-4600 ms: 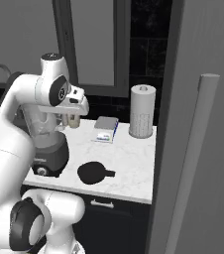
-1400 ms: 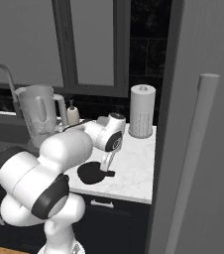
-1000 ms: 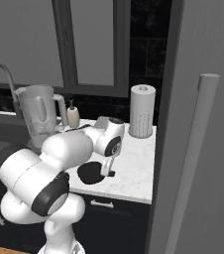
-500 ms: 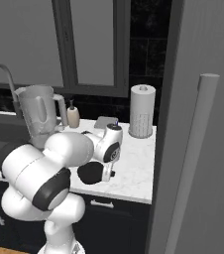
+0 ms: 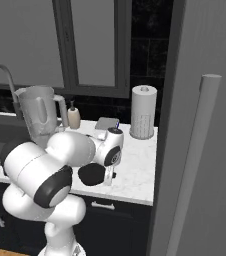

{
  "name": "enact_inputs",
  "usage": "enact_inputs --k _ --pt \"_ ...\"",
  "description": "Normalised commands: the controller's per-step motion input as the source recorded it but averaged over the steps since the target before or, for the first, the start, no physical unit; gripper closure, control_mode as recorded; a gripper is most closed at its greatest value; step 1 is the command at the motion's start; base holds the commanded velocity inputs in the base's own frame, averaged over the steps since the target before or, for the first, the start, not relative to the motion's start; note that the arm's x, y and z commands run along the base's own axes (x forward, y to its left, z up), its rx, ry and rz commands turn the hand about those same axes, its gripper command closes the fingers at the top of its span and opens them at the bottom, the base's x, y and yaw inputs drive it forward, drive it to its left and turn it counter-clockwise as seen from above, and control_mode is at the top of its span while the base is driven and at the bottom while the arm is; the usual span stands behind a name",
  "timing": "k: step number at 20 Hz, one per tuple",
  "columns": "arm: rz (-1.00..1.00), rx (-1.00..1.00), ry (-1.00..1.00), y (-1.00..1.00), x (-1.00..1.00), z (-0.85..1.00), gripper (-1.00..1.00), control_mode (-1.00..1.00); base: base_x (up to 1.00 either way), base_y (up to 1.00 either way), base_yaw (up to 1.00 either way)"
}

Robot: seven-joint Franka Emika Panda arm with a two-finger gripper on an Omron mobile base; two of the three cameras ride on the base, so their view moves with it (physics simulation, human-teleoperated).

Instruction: Close the lid blender by securely placing the lid on top.

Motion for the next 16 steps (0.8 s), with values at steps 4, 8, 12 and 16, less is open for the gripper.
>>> enact_inputs --k 4,8,12,16 --pt "0.0 0.0 0.0 0.0 0.0 -0.09 -1.0 -1.0 0.0 0.0 0.0" --pt "0.0 0.0 0.0 0.03 0.0 -0.06 1.0 -1.0 0.0 0.0 0.0" --pt "0.0 0.0 0.0 0.04 0.0 0.0 1.0 -1.0 0.0 0.0 0.0" --pt "0.0 0.0 0.0 0.0 0.0 0.0 1.0 -1.0 0.0 0.0 0.0"
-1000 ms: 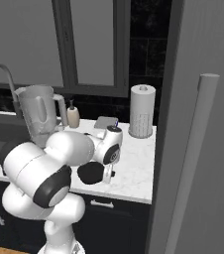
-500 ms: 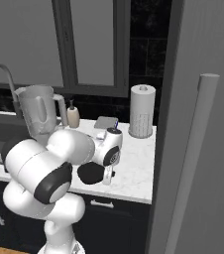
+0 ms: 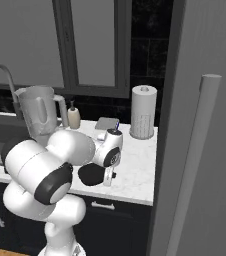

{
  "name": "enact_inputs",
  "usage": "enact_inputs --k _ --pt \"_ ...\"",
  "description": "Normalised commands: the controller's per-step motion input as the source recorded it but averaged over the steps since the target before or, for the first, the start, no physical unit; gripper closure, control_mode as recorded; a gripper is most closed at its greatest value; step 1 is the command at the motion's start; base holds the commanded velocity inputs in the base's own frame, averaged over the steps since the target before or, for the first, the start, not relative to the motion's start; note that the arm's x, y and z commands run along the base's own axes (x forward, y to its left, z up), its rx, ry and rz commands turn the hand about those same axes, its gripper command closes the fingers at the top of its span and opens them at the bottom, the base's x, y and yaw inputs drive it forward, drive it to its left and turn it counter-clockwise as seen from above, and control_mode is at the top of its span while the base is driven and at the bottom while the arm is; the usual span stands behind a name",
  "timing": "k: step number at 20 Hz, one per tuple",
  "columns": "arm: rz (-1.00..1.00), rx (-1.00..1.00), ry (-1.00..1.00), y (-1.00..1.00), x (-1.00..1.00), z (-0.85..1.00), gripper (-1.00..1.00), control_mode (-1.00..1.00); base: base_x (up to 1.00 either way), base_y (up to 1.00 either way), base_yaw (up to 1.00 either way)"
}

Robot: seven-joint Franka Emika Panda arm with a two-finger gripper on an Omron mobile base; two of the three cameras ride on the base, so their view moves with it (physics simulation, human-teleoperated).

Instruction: Close the lid blender by securely placing the lid on top.

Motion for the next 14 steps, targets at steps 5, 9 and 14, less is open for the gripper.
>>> enact_inputs --k 5,9,14 --pt "0.0 0.0 -0.08 0.0 -0.03 0.07 1.0 -1.0 0.0 0.0 0.0" --pt "0.0 0.02 -0.23 0.0 -0.22 0.4 1.0 -1.0 0.0 0.0 0.0" --pt "0.0 0.03 -0.23 0.0 -0.27 0.67 1.0 -1.0 0.0 0.0 0.0"
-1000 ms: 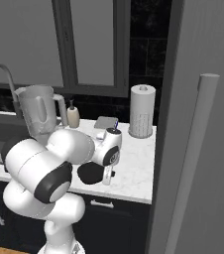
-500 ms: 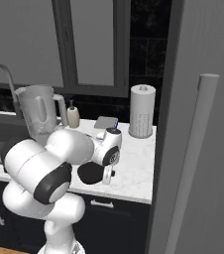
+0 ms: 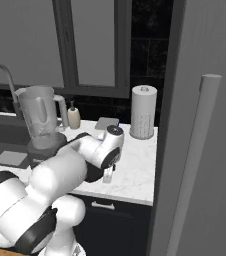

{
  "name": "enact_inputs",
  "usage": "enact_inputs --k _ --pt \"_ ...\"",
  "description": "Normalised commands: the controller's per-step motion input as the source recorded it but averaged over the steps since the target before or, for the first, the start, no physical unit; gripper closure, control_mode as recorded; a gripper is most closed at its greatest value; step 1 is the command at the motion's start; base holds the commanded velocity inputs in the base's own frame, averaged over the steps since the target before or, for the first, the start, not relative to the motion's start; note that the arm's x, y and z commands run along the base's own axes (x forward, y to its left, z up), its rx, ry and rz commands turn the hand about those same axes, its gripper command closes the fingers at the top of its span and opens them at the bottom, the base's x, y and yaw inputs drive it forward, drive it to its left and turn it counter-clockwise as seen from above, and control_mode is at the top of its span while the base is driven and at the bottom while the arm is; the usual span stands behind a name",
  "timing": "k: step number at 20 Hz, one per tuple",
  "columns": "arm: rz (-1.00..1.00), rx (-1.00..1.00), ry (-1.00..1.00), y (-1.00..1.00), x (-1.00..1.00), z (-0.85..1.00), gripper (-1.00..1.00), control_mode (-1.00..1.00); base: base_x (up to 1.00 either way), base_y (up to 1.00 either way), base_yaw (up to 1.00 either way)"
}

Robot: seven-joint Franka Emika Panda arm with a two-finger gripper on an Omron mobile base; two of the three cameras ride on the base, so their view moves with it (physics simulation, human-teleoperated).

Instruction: Close the lid blender by securely placing the lid on top.

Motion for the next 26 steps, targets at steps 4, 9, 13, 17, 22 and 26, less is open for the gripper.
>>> enact_inputs --k 4,9,13,17,22,26 --pt "-0.01 0.08 -0.17 0.01 -0.17 0.98 1.0 -1.0 0.0 0.0 0.0" --pt "-0.07 0.11 -0.09 0.07 -0.11 1.0 1.0 -1.0 0.0 0.0 0.0" --pt "-0.13 0.13 -0.01 0.02 -0.06 1.0 1.0 -1.0 0.0 0.0 0.0" --pt "-0.17 0.04 0.0 0.26 0.01 1.0 1.0 -1.0 0.0 0.0 0.0" --pt "-0.24 0.0 0.0 0.28 0.0 1.0 1.0 -1.0 0.0 0.0 0.0" --pt "-0.28 0.02 0.0 0.14 0.0 1.0 1.0 -1.0 0.0 0.0 0.0"
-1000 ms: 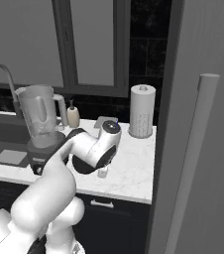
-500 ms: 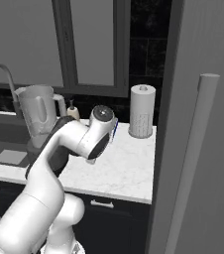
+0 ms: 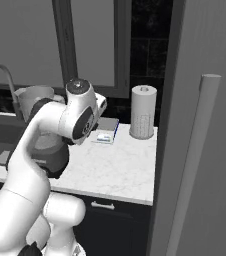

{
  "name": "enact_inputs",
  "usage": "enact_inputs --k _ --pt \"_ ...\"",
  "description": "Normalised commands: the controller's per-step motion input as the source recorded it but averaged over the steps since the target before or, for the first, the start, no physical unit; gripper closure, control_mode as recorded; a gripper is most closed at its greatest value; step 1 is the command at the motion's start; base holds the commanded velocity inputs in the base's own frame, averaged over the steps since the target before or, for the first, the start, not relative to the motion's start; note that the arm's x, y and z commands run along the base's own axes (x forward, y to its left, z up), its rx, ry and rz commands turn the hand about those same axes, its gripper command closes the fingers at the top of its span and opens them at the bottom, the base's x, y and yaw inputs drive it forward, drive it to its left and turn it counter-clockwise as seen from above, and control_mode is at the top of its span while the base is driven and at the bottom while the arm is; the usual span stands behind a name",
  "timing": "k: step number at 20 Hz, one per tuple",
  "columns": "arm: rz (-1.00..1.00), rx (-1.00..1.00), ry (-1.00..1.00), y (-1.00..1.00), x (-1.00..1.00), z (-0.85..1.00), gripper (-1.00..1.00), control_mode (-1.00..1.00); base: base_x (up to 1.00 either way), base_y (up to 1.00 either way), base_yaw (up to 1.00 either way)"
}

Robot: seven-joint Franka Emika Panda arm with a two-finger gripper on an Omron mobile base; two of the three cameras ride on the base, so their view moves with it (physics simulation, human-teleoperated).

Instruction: Close the lid blender by securely placing the lid on top.

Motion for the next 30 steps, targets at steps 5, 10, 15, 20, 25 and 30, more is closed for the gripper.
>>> enact_inputs --k 5,10,15,20,25,30 --pt "-0.28 0.08 0.0 0.0 0.0 1.0 1.0 -1.0 0.0 0.0 0.0" --pt "-0.21 0.12 0.0 0.04 0.0 1.0 1.0 -1.0 0.0 0.0 0.0" --pt "-0.1 0.16 0.02 0.21 0.0 1.0 1.0 -1.0 0.0 0.0 0.0" --pt "-0.03 0.21 0.0 0.36 -0.03 0.88 1.0 -1.0 0.0 0.0 0.0" --pt "0.0 0.31 -0.11 0.45 -0.18 0.1 1.0 -1.0 0.0 0.0 0.0" --pt "0.0 0.13 -0.05 0.81 0.07 -0.03 1.0 -1.0 0.0 0.0 0.0"
